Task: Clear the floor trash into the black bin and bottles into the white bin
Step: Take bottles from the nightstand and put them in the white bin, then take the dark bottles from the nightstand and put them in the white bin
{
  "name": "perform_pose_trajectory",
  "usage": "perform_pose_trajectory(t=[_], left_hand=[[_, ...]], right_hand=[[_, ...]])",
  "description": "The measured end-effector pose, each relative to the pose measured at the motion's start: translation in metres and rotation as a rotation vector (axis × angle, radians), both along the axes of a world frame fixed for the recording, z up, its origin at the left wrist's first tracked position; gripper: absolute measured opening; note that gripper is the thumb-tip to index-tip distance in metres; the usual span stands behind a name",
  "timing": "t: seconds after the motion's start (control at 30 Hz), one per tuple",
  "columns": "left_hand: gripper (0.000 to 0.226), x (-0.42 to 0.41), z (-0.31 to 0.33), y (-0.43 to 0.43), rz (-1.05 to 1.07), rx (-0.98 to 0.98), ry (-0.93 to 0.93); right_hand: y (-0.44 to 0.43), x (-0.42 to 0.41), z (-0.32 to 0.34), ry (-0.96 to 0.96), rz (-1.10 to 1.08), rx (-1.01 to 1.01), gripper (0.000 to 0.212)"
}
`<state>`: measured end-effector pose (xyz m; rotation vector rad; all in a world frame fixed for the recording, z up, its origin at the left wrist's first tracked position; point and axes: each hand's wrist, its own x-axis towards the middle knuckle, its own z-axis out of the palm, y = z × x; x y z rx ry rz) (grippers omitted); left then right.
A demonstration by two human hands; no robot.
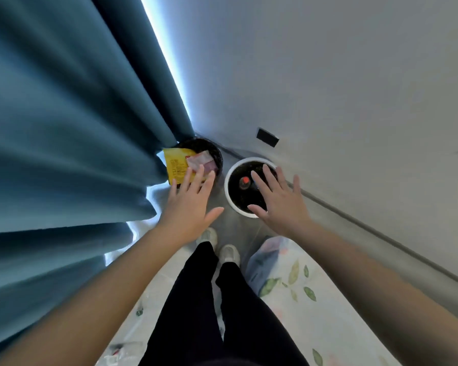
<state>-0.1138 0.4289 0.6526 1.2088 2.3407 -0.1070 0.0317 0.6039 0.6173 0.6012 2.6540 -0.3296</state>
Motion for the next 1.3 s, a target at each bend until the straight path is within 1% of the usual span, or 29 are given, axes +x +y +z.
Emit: perform_pose_trajectory(t=[0.1, 0.23, 0.3, 0.47, 0.57, 0.7, 0.8, 0.87, 1.0, 1.1, 1.3], left_hand=[[0.079, 0.018, 0.039, -0.042, 0.152, 0.037, 0.078], [0.078, 0.046, 0.066, -0.108, 0.454, 0.083, 0.108], [0.077, 0.064, 0.069, -0.144, 0.632, 0.101, 0.088], [0.074, 0.115, 0.074, -0.226, 1.043, 0.105, 0.085], [0.074, 0.140, 0.080, -0.273, 1.238, 0.131, 0.101], [0.075, 0.170, 0.091, -0.343, 1.422, 0.163, 0.162], [0.074, 0.199, 0.095, -0.402, 1.528, 0.207, 0.199], [0.073, 0.220, 0.095, -0.444, 1.579, 0.222, 0.206], [0.073, 0.262, 0.092, -0.529, 1.608, 0.193, 0.221], [0.074, 0.302, 0.094, -0.589, 1.678, 0.180, 0.246], [0.073, 0.377, 0.096, -0.661, 1.900, 0.161, 0.226]], right_hand=[[-0.025, -0.005, 0.033, 0.083, 0.063, -0.030, 0.075], [-0.065, -0.027, 0.064, 0.128, 0.172, -0.132, 0.076], [-0.095, -0.046, 0.076, 0.160, 0.287, -0.181, 0.076], [-0.192, -0.088, 0.101, 0.212, 0.629, -0.195, 0.077], [-0.256, -0.099, 0.111, 0.235, 0.793, -0.199, 0.075], [-0.347, -0.089, 0.112, 0.241, 0.970, -0.243, 0.075], [-0.415, -0.070, 0.110, 0.208, 1.057, -0.283, 0.074], [-0.460, -0.054, 0.108, 0.200, 1.094, -0.276, 0.075], [-0.545, -0.017, 0.107, 0.173, 1.101, -0.292, 0.074], [-0.602, 0.007, 0.107, 0.120, 1.145, -0.292, 0.075], [-0.694, 0.039, 0.122, 0.113, 1.299, -0.307, 0.072]])
